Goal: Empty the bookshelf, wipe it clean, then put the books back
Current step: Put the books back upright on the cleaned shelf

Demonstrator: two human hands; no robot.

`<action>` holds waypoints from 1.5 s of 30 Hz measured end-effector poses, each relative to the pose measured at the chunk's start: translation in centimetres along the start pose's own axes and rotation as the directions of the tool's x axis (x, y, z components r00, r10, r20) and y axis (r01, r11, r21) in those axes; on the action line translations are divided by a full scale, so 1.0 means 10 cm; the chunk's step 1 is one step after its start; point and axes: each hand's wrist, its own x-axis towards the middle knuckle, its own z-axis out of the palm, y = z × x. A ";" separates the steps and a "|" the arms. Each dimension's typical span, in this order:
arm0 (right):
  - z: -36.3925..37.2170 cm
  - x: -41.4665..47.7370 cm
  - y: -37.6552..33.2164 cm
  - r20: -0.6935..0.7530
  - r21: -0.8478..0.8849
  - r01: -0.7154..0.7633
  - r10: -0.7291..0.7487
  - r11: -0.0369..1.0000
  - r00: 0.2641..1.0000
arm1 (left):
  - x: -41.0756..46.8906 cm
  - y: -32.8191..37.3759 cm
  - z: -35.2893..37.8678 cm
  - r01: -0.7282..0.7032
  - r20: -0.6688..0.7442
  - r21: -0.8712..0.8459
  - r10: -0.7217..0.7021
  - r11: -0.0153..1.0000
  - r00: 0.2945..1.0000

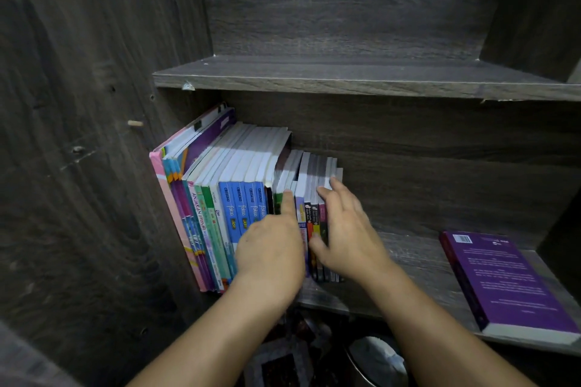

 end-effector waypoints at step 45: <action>0.09 0.10 0.01 -0.305 0.055 -0.236 0.241 0.970 0.921 | -0.24 -0.20 -0.40 -0.181 -0.055 -0.094 0.176 0.979 0.983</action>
